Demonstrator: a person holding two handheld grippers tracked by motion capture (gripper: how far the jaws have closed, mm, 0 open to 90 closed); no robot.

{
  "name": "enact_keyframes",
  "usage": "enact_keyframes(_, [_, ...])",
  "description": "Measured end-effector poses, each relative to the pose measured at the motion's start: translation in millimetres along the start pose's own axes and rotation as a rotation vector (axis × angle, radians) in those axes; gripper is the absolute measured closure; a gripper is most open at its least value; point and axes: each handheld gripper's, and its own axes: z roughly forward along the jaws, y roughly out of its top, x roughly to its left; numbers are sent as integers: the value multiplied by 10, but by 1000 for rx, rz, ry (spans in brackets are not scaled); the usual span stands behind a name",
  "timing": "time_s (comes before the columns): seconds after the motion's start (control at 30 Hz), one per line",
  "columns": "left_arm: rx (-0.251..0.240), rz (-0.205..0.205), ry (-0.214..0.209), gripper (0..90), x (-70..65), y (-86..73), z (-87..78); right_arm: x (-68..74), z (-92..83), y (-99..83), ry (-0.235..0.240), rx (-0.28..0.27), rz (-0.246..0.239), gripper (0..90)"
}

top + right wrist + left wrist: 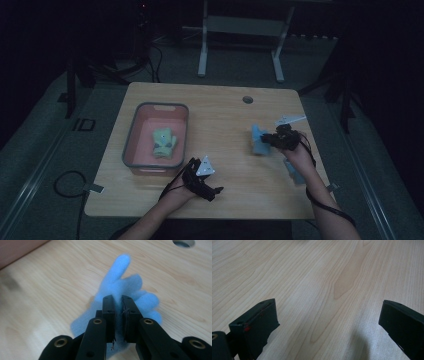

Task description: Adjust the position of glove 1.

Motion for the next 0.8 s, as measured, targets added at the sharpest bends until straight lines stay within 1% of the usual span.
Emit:
enact_keyframes(0.07, [0, 0, 1, 24, 0, -3, 2, 90, -31, 33, 16, -8, -25, 824])
enact_keyframes(0.1, [-4, -4, 1, 24, 1, -6, 3, 135, -51, 54, 16, -14, -40, 824])
enact_keyframes(0.13, [-4, -4, 1, 24, 1, -6, 3, 135, -51, 54, 16, -14, -40, 824])
enact_keyframes(0.17, [-5, -6, 3, 24, 0, -8, 2, 230, -135, 137, 29, -44, -70, 824])
enact_keyframes(0.2, [-7, -7, 1, 24, -2, -8, 0, 248, -151, 151, 28, -48, -75, 824])
enact_keyframes(0.27, [-7, -5, 2, 24, -3, -11, -2, 320, -197, 195, 45, -62, -96, 824])
enact_keyframes(0.3, [-7, -5, 2, 24, -3, -11, -2, 320, -197, 195, 45, -62, -96, 824])
enact_keyframes(0.33, [-6, -1, 3, 24, -4, -12, -2, 356, -208, 205, 54, -71, -104, 824])
enact_keyframes(0.37, [-6, -1, 2, 24, -5, -11, -2, 431, -196, 202, 61, -67, -122, 824])
enact_keyframes(0.43, [-7, -2, -1, 24, -7, -8, -2, 502, -155, 167, 68, -62, -137, 823])
enact_keyframes(0.5, [-4, 2, -2, 24, -10, -8, -3, 566, -69, 79, 87, -40, -150, 822])
enact_keyframes(0.63, [-4, 6, -3, 24, -19, -10, -3, 596, 118, -128, 127, 22, -127, 817])
enact_keyframes(0.67, [-2, 7, -3, 24, -19, -9, -2, 598, 152, -176, 132, 35, -116, 812])
enact_keyframes(0.7, [-2, 7, -3, 24, -19, -9, -2, 598, 152, -176, 132, 35, -116, 812])
enact_keyframes(0.73, [-3, 8, -3, 24, -21, -10, 0, 597, 181, -222, 139, 43, -107, 808])
enact_keyframes(0.77, [-2, 7, -4, 24, -21, -10, 0, 597, 239, -303, 150, 63, -111, 791])
enact_keyframes(0.8, [0, 8, -4, 24, -21, -10, 1, 594, 263, -338, 148, 70, -108, 775])
